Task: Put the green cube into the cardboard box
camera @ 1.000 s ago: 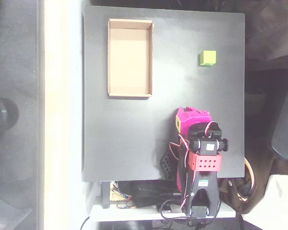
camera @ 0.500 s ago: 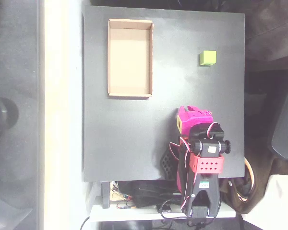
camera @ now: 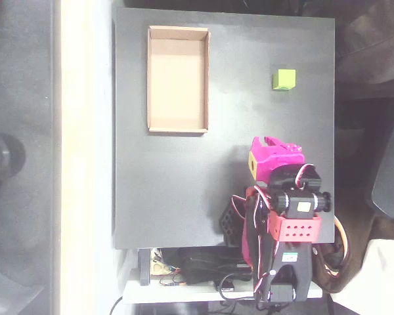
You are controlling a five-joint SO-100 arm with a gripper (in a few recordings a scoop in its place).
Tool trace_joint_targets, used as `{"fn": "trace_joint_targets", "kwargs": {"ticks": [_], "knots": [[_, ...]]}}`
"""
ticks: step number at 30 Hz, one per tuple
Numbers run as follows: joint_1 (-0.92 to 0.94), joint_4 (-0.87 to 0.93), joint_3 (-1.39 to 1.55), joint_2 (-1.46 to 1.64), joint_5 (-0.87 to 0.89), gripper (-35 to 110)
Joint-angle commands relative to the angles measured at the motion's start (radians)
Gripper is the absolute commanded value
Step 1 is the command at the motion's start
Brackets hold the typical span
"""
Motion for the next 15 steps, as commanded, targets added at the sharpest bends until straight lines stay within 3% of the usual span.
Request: {"fn": "trace_joint_targets", "kwargs": {"ticks": [1, 15], "knots": [[-0.005, 0.002, -0.138, -0.083, 0.009, 6], [-0.002, 0.002, -0.752, -0.555, 0.009, 6]]}}
